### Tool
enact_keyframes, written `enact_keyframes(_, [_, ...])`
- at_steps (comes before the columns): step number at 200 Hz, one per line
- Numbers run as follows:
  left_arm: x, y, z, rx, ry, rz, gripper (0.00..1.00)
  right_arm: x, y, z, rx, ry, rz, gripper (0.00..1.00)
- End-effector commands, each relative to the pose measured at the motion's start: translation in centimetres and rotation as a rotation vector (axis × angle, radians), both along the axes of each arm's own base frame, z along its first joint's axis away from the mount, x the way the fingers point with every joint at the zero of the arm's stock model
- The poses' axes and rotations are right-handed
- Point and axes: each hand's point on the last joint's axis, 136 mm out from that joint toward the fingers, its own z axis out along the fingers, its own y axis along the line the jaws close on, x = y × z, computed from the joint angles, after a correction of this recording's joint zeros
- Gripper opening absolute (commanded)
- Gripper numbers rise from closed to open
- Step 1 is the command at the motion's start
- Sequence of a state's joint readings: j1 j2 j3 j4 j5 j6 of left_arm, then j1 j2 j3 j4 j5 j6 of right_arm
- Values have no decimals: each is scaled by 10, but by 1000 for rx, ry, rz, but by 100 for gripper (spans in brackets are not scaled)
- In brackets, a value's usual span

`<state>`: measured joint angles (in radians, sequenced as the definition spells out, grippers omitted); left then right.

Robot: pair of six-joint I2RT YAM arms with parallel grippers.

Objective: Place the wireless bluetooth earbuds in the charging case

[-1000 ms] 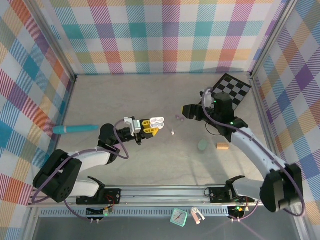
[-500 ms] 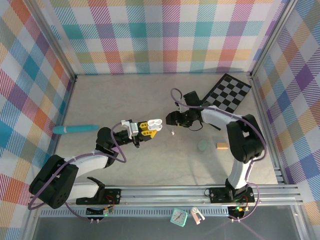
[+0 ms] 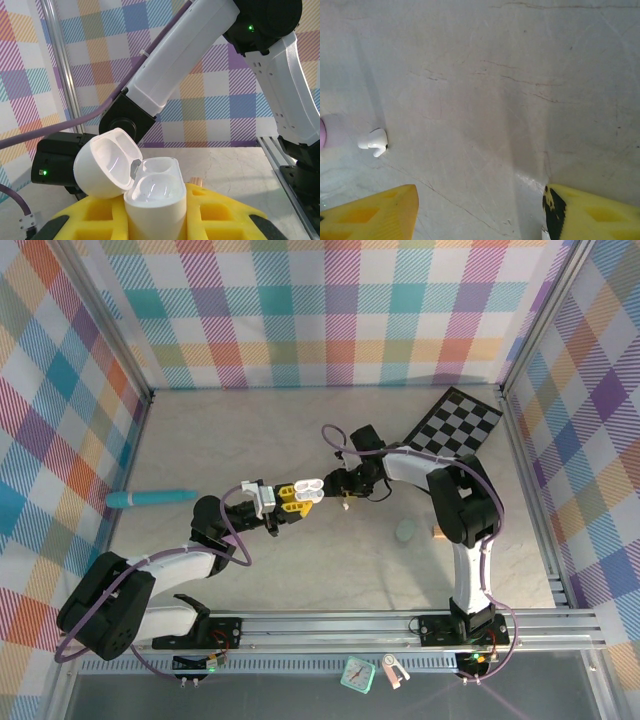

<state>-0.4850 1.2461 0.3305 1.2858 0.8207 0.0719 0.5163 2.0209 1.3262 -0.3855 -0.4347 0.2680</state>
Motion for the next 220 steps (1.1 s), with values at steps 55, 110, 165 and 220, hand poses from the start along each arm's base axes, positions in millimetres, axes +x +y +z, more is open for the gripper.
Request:
enact_keyframes(55, [-2, -1, 11, -14, -57, -25, 17, -32, -18, 0, -31, 31, 35, 67])
enact_keyframes(110, [-3, 0, 11, -15, -59, -20, 17, -50, -29, 7, -33, 40, 22, 66])
enact_keyframes(165, [-2, 1, 12, -18, -65, -11, 17, -72, -30, 9, -20, 74, 27, 66])
enact_keyframes(220, [0, 1, 10, -16, -65, 2, 17, -76, -29, 26, -7, 12, 33, 65])
